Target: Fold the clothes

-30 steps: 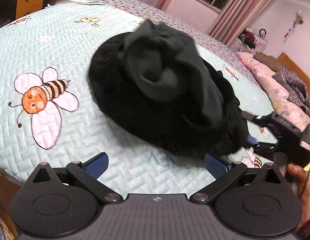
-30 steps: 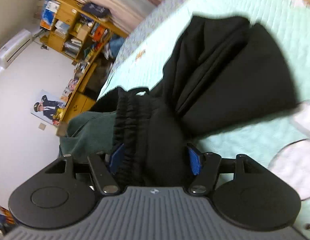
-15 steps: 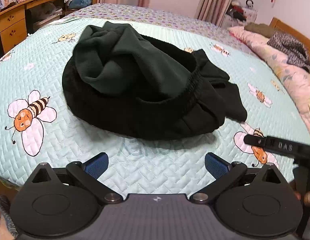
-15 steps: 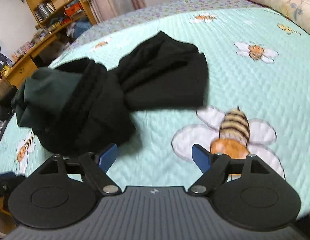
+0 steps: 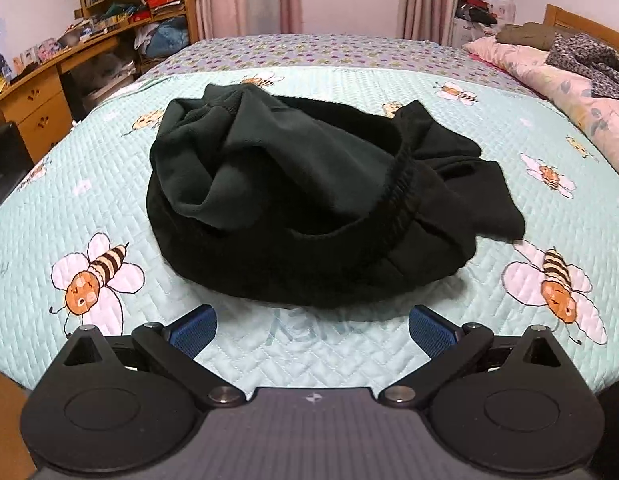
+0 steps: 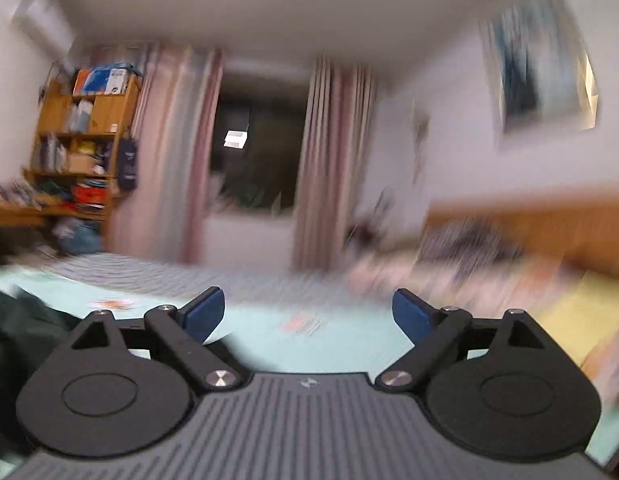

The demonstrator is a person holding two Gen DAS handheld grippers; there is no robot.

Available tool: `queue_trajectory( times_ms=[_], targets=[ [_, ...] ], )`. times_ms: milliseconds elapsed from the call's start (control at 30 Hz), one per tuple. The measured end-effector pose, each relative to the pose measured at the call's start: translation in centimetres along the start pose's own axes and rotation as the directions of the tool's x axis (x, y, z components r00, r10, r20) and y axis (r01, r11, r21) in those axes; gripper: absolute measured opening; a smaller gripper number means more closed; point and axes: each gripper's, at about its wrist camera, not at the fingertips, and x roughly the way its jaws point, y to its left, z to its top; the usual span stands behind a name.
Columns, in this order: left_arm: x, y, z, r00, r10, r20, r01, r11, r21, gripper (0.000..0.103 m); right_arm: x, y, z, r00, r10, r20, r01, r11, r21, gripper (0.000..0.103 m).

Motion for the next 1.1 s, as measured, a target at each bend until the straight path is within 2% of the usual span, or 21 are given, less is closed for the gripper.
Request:
queue_trajectory(
  times_ms=[33,67,133,200,333,400,467,500,567,633,700,833,867,967,1000,1033,1100],
  targets=[
    [0.4,0.3,0.1,1.0,0.003,-0.002,-0.003,1.0,-0.002,0.102,-0.4,0.7,0.1,0.998,-0.036,0.054,0.04,0.997,-0.072,0.098],
    [0.9,0.6,0.2,1.0,0.009,-0.005,-0.009,1.0,-0.001,0.102,-0.3,1.5,-0.1,0.996,-0.05,0.071,0.06,0.989,-0.135,0.1],
    [2.2,1.3,0.5,1.0,0.021,-0.019,-0.021,1.0,-0.003,0.102,0.6,2.5,-0.4,0.999,-0.032,0.041,0.039,0.983,-0.18,0.1],
    [3.5,2.1,1.0,0.999,0.026,-0.033,-0.026,1.0,-0.012,0.102,2.3,3.1,-1.2,0.999,0.008,-0.039,-0.014,0.987,-0.159,0.099],
    [5.9,4.3,2.3,0.998,0.017,-0.057,-0.02,0.998,-0.054,0.102,6.0,4.4,-2.9,0.984,0.019,-0.177,-0.04,0.992,-0.116,0.099],
    [6.7,5.0,3.1,0.997,0.015,-0.07,-0.019,0.998,-0.054,0.102,7.5,5.3,-3.5,0.975,0.008,-0.22,-0.035,0.992,-0.119,0.099],
    [7.1,5.4,4.0,0.997,0.031,-0.076,-0.034,0.999,-0.039,0.102,8.7,6.0,-3.6,0.964,0.043,-0.261,-0.071,0.993,-0.099,0.099],
    [7.1,5.5,4.4,0.996,0.043,-0.078,-0.045,0.998,-0.031,0.102,9.3,6.3,-3.7,0.957,0.061,-0.282,-0.089,0.992,-0.087,0.099],
    [6.6,5.6,5.4,0.994,0.074,-0.078,-0.075,0.997,-0.014,0.102,10.5,7.2,-2.9,0.93,0.122,-0.347,-0.131,0.991,-0.002,0.099],
    [5.0,5.6,6.0,0.994,0.096,-0.046,-0.096,0.995,0.007,0.102,11.5,6.9,-1.4,0.901,0.202,-0.384,-0.176,0.979,0.102,0.099],
    [3.3,5.4,6.3,0.992,0.127,-0.008,-0.126,0.992,0.029,0.102,12.0,6.4,1.0,0.913,0.229,-0.338,-0.174,0.967,0.187,0.099],
    [0.5,5.1,5.6,0.986,0.162,0.043,-0.164,0.985,0.053,0.102,11.3,3.0,5.7,0.954,0.215,-0.21,-0.134,0.93,0.344,0.099],
    [-0.1,5.1,5.5,0.987,0.153,0.053,-0.157,0.986,0.061,0.102,11.0,1.9,6.7,0.962,0.213,-0.173,-0.131,0.911,0.392,0.099],
    [-3.1,5.1,5.8,0.992,0.068,0.109,-0.08,0.991,0.112,0.102,11.0,-1.8,9.2,0.96,0.224,-0.168,-0.118,0.867,0.484,0.099],
    [-4.7,5.1,6.2,0.991,0.02,0.132,-0.037,0.991,0.127,0.102,11.4,-2.5,10.1,0.953,0.226,-0.203,-0.11,0.88,0.462,0.099],
    [-6.7,5.4,6.6,0.987,-0.043,0.156,0.022,0.991,0.133,0.102,11.7,-3.1,11.1,0.945,0.226,-0.236,-0.104,0.892,0.441,0.099],
    [-10.7,5.9,7.5,0.965,-0.153,0.211,0.124,0.982,0.145,0.102,11.2,-5.2,13.0,0.948,0.23,-0.219,-0.111,0.886,0.45,0.099]
  ],
)
